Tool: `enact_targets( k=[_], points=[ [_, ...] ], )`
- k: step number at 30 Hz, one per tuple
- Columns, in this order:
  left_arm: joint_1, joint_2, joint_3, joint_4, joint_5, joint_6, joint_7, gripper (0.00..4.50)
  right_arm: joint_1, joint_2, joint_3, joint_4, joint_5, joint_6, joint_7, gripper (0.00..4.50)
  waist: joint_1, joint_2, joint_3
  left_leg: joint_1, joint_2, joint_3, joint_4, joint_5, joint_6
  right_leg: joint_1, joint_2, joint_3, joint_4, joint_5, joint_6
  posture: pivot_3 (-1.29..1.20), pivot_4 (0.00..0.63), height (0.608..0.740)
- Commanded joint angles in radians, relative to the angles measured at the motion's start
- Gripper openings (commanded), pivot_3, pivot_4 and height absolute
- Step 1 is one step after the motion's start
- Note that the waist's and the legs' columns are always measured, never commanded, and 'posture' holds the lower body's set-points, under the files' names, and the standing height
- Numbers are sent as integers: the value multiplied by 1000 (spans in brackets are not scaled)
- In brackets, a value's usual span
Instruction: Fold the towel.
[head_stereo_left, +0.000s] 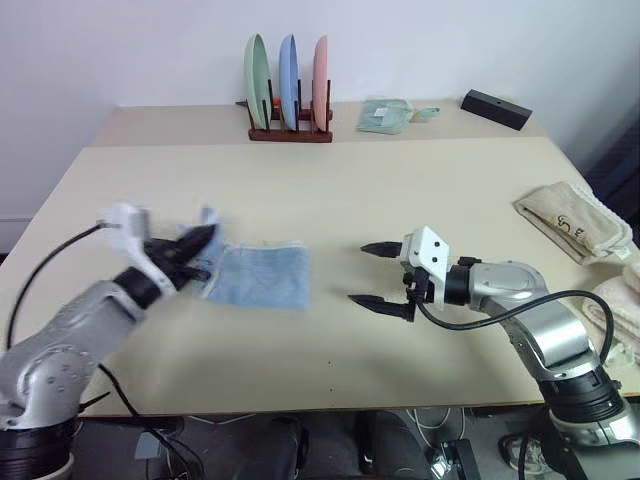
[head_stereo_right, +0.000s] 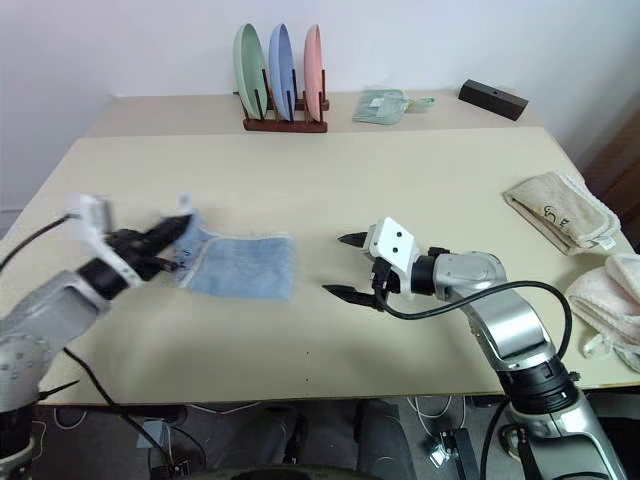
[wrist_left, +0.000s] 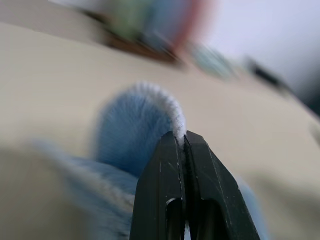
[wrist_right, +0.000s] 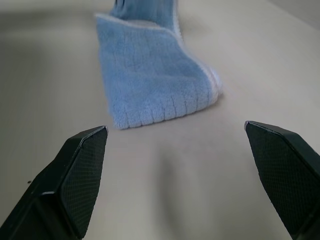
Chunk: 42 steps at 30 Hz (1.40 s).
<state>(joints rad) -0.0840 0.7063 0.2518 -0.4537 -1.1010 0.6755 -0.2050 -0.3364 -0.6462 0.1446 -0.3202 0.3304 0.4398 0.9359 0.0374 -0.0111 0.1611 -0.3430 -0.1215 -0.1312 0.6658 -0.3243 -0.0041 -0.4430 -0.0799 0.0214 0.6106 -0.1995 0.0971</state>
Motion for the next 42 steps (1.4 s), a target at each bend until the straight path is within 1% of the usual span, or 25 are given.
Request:
enact_targets(
  k=[1,4,10,12,14,15,17,20,22,27,29,32,34,36,40,42],
  points=[
    [-18,68,-161,-63,175,-13,-168,68,-16,7,-8,-14,-5,-22,-7,4500,-3,0,0,0,0,0,0,0,0,0,0,0,0,0,0,0,150,733],
    [-37,70,-267,-47,291,-39,-240,68,-11,7,-9,-20,-5,-21,-13,4500,-6,2,1,0,0,0,-1,0,0,-1,0,1,0,0,0,0,150,733],
    [-82,9,-362,19,424,-50,-312,68,0,6,-8,-37,-7,-18,-25,4500,0,1,2,0,1,0,-1,0,1,-1,0,0,-1,0,0,0,150,733],
    [-86,-5,-377,41,446,-49,-344,68,1,8,-5,-40,-9,-18,-30,4500,0,1,2,-1,1,0,-1,0,1,-1,0,0,-1,0,0,0,150,733],
    [-85,-19,-374,55,439,-33,-378,68,-1,11,0,-40,-13,-19,-36,4500,-1,1,2,-1,1,0,-1,0,1,-1,0,0,-1,0,0,0,150,733],
    [-82,-27,-367,58,430,-25,-388,306,-1,12,3,-39,-17,-22,-38,4500,-1,1,2,-1,1,0,-1,0,1,-1,0,0,-1,0,0,0,150,733],
    [-77,-40,-349,63,418,-10,-400,935,-3,14,7,-37,-21,-26,-41,4500,0,1,2,-1,1,0,-1,0,1,-1,0,0,-1,0,0,0,150,733],
    [-68,-49,-318,59,413,1,-410,2496,-8,18,9,-33,-24,-28,-42,4500,-1,1,2,-1,1,-1,-1,0,1,-1,0,0,-1,0,0,0,150,733],
    [-58,-61,-262,55,385,10,-402,3425,-11,20,10,-26,-30,-33,-41,4500,0,1,2,-1,1,-1,-1,0,1,-1,0,0,-1,0,0,0,150,733],
    [-38,-77,-86,1,207,92,-387,3425,-19,26,9,-11,-38,-44,-40,4500,-1,1,3,-1,1,-1,-1,0,1,-1,0,0,-1,0,0,0,150,733],
    [-13,-50,-28,-32,143,125,-405,3425,-26,31,9,-4,-39,-47,-41,4500,-2,1,3,-1,1,-1,-1,0,1,-1,0,0,-1,0,0,0,150,733],
    [24,-9,39,-60,101,138,-433,3425,-40,43,12,9,-35,-50,-39,4500,-4,1,3,-1,1,-1,-1,0,1,-1,0,0,-1,0,0,0,150,733],
    [13,-24,107,-18,81,125,-384,2898,-69,60,18,37,-48,-38,-57,3962,-3,1,3,-1,1,-1,-1,0,0,-1,0,0,-1,0,0,0,150,733],
    [1,-10,127,16,166,71,-366,2141,-105,91,27,56,-50,-42,-70,3197,-3,1,4,-1,1,-1,-1,0,1,-1,0,0,-1,0,0,0,150,733],
    [-32,25,74,109,356,-12,-335,61,-201,195,60,98,-58,-3,-130,1092,-7,1,4,-1,1,-1,-1,0,0,-1,1,0,0,0,0,0,150,733],
    [-53,20,36,149,424,-47,-333,0,-251,270,86,132,-69,24,-176,41,-9,1,4,-1,1,-1,-1,0,0,-2,1,0,0,0,0,0,150,733]
  ],
)
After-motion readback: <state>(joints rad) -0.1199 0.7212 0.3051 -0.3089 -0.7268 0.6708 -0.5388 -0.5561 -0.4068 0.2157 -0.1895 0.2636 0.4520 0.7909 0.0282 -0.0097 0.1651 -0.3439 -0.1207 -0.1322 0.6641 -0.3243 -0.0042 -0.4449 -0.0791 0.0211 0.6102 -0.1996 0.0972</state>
